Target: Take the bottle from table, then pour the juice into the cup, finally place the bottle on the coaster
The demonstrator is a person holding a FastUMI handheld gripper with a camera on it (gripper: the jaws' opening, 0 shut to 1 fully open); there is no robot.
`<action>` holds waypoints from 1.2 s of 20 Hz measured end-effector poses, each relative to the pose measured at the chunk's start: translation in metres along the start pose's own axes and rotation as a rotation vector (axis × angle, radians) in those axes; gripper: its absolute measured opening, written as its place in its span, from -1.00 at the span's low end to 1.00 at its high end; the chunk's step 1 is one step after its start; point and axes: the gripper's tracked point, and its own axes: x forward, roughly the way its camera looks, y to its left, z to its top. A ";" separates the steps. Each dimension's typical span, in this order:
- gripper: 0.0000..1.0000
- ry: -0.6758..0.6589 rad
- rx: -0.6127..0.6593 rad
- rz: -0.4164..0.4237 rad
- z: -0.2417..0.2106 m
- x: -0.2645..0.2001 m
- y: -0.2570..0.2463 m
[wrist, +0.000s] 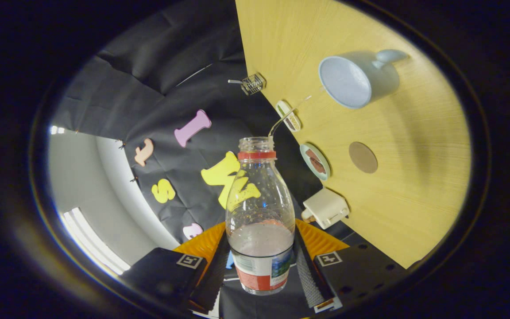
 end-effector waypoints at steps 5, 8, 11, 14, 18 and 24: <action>0.56 0.007 0.021 -0.001 0.000 0.002 0.005; 0.56 0.007 0.026 0.005 -0.001 0.002 0.013; 0.56 0.010 0.033 0.007 -0.002 0.002 0.018; 0.57 0.014 0.040 0.000 -0.002 0.002 0.017; 0.56 0.011 0.049 -0.011 0.003 0.002 0.014; 0.56 0.012 0.064 -0.022 0.010 0.002 0.009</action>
